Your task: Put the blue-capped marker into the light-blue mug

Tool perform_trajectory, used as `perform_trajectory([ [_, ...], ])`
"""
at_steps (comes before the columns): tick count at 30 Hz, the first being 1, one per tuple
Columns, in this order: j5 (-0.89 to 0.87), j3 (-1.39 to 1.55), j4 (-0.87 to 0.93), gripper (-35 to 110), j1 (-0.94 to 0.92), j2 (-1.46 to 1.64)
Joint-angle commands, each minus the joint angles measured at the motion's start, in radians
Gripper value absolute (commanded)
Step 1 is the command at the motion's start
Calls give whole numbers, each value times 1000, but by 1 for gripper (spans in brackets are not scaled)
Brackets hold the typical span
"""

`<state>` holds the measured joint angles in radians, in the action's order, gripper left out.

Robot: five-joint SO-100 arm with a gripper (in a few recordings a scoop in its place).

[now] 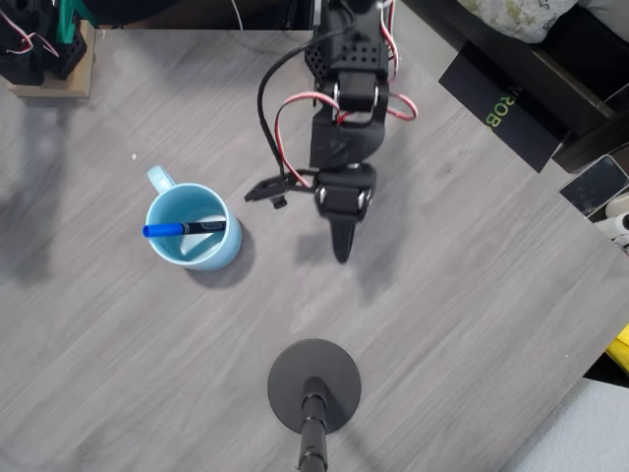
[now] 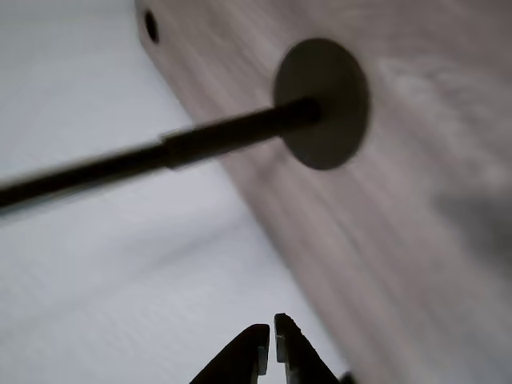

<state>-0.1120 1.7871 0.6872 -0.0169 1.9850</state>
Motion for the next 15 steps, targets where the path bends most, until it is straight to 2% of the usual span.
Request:
perform_trajectory([
  [1, 204, 405, -153, 0, 51, 279],
  [3, 249, 543, -224, 0, 54, 373],
  [15, 275, 824, -238, 0, -5, 522],
])
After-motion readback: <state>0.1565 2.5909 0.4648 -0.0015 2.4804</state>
